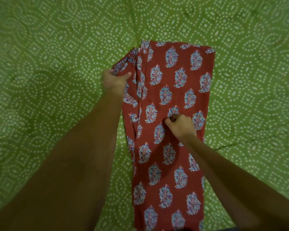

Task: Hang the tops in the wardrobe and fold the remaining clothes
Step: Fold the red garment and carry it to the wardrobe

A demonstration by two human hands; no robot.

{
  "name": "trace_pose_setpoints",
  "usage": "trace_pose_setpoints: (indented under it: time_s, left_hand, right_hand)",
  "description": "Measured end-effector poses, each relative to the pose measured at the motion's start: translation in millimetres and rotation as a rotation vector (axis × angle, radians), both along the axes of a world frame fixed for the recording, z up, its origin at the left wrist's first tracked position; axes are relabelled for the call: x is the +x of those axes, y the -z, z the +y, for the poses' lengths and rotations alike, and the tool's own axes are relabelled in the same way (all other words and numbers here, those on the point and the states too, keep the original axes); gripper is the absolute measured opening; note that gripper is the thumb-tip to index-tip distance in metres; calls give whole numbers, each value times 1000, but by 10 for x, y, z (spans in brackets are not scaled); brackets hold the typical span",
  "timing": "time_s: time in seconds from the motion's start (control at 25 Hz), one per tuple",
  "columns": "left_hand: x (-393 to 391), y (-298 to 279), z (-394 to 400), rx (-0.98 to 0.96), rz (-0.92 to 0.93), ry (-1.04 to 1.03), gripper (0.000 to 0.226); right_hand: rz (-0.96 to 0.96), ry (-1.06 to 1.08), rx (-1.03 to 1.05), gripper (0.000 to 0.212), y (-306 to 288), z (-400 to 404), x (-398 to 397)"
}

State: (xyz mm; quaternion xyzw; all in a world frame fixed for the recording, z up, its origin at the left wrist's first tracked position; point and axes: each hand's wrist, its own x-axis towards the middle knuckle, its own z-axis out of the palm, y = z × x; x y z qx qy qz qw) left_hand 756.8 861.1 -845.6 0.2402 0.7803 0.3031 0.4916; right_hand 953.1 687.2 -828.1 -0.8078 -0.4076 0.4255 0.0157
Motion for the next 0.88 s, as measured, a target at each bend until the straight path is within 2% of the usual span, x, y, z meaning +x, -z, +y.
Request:
trace_pose_setpoints:
  time_s: [0.12, 0.2, 0.36, 0.48, 0.56, 0.64, 0.76, 0.84, 0.88]
  left_hand:
    - [-40, -33, 69, -2, -53, 62, 40]
    - [-197, -91, -2, 57, -68, 17, 26]
    - [-905, -280, -627, 332, 125, -176, 30]
    - [-1643, -356, -1247, 347, 122, -310, 41]
    - [-2005, -427, -1584, 291, 179, -224, 51]
    - [-2271, -414, -1803, 203, 406, 14, 52]
    - [-2535, -384, -1980, 182, 619, 205, 37]
    - [-2585, -391, -2033, 290, 667, 282, 28]
    - [-2575, -433, -2050, 320, 635, 344, 29]
  right_hand:
    - [-11, -8, 1, 36, 22, 19, -3]
    - [-27, -37, 5, 33, 21, 5, -13]
    - [-116, -74, 60, 29, -13, -125, -69]
    - [-143, 43, 141, 29, -17, -290, -198]
    - [-157, 134, 234, 28, -49, -403, -354]
    - [-205, 157, 362, 29, -134, -507, -579]
    - [-389, -40, 551, 35, -312, -640, -1038]
    - [-360, -228, 607, 36, -366, -693, -1354]
    - [-323, -339, 617, 36, -369, -710, -1520]
